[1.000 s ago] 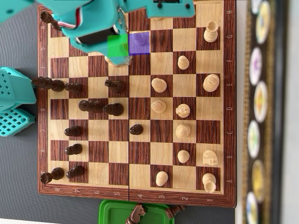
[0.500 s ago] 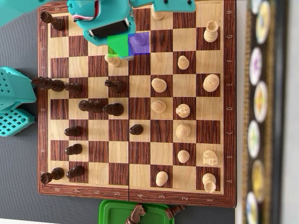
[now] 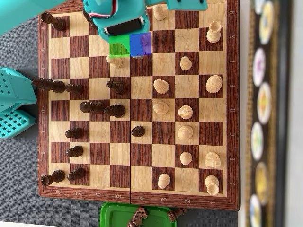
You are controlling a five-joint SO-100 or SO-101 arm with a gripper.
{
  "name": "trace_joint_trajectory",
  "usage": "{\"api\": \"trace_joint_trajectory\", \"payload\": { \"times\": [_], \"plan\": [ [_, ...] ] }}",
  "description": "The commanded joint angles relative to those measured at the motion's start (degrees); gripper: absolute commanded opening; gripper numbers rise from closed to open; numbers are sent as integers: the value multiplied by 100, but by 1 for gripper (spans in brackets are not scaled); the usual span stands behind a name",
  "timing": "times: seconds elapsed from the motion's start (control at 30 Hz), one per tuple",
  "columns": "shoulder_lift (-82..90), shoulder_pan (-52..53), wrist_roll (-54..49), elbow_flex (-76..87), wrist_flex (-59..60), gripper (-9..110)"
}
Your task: Play chess
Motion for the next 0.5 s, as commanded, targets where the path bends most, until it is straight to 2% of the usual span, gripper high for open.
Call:
{"api": "trace_joint_trajectory", "payload": {
  "times": [0.0,0.47],
  "plan": [
    [70,44,35,-246,-9,18],
    [-255,70,35,-246,-167,18]
  ]
}}
